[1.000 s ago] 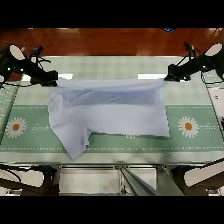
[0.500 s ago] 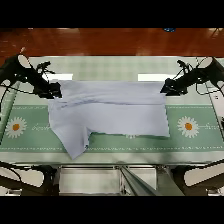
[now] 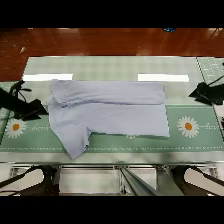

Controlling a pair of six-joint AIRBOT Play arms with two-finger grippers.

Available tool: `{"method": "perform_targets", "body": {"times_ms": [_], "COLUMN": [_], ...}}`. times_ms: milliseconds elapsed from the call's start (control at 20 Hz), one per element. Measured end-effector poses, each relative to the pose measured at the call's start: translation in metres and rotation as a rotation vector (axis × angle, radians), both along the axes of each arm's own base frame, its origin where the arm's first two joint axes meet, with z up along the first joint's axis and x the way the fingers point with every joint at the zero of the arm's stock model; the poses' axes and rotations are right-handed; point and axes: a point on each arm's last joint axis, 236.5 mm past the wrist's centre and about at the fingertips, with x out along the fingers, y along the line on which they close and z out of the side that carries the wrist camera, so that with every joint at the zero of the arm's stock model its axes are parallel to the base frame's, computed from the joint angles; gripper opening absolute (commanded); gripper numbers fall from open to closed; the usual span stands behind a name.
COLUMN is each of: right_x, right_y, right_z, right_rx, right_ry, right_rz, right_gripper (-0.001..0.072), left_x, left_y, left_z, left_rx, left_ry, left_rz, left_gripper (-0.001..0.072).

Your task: Fold the shirts.

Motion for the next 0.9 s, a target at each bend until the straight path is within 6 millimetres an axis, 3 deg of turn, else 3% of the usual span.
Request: {"method": "perform_targets", "body": {"times_ms": [150, 300, 500, 750, 800, 850, 900], "right_x": [-0.040, -0.065, -0.075, -0.074, -0.073, -0.071, -0.070], "right_y": [0.027, 0.051, 0.067, 0.076, 0.078, 0.079, 0.078], "right_z": [-0.027, -0.048, -0.057, -0.055, -0.054, -0.052, -0.051], "right_rx": [0.075, 0.143, 0.199, 0.246, 0.258, 0.270, 0.275], "right_ry": [-0.012, -0.020, -0.037, -0.055, -0.060, -0.068, -0.072], "right_rz": [-0.045, -0.075, -0.103, -0.121, -0.127, -0.135, -0.143], "right_gripper": [0.0408, 0.0408, 0.0408, 0.0408, 0.0408, 0.0408, 0.0408], "left_x": [-0.032, -0.054, -0.067, -0.065, -0.063, -0.058, -0.054], "left_y": [-0.018, -0.029, -0.040, -0.060, -0.065, -0.069, -0.070], "left_z": [-0.010, -0.023, -0.038, -0.050, -0.053, -0.057, -0.061], "left_rx": [-0.115, -0.179, -0.192, -0.194, -0.188, -0.179, -0.162], "left_ry": [-0.057, -0.043, -0.011, 0.015, 0.016, 0.007, -0.002], "left_rz": [0.127, 0.243, 0.278, 0.265, 0.256, 0.254, 0.241], "left_gripper": [0.0507, 0.0507, 0.0507, 0.0501, 0.0346, 0.0006, 0.0015]}}
